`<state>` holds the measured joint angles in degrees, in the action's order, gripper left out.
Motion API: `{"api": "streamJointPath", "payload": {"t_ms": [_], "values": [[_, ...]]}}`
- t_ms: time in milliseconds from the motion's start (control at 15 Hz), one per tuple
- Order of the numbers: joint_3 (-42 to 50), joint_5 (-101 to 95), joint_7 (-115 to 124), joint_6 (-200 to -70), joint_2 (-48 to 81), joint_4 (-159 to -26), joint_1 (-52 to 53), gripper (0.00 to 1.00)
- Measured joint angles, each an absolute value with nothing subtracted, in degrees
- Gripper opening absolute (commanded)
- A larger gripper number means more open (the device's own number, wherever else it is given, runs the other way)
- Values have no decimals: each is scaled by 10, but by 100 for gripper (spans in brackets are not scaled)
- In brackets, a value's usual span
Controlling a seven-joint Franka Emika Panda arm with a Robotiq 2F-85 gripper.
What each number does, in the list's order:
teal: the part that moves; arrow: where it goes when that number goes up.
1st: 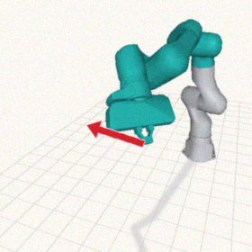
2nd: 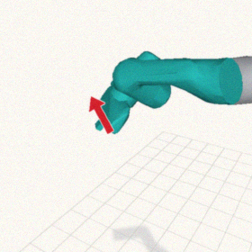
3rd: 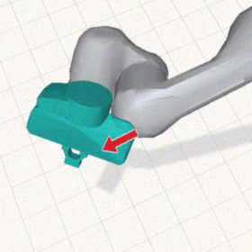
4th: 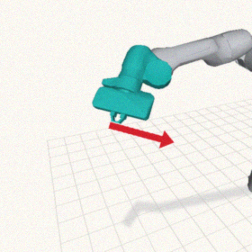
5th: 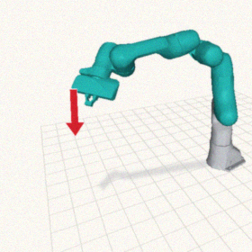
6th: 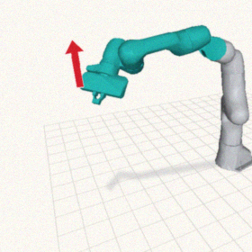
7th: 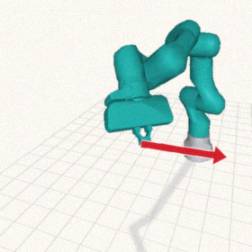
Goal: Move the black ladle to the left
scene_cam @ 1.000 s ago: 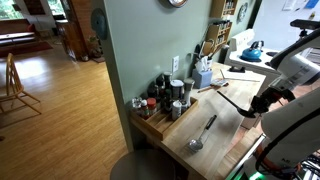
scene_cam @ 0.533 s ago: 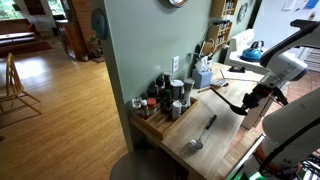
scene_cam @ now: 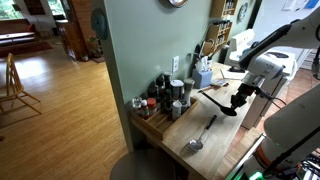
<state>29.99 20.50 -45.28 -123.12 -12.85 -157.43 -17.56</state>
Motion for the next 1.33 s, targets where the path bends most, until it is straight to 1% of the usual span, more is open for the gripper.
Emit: {"api": "streamJointPath", "payload": {"t_ms": [267,333,400,467,533,667,733,1000,1067,1333], "values": [[266,205,-448,-1246,-102,-1574,-174,1],[261,205,-448,-1247,-96,-1574,-174,30],[258,205,-448,-1247,-91,-1574,-174,31],[255,205,-448,-1247,-87,-1574,-174,37],[253,205,-448,-1247,-84,-1574,-174,46],[251,205,-448,-1247,-83,-1573,-175,59],[251,202,-446,-1247,-86,-1571,-179,68],[257,173,-395,-1243,-145,-1571,-216,97],[260,163,-372,-1243,-167,-1567,-230,100],[263,103,-263,-1237,-275,-1570,-290,100]]}}
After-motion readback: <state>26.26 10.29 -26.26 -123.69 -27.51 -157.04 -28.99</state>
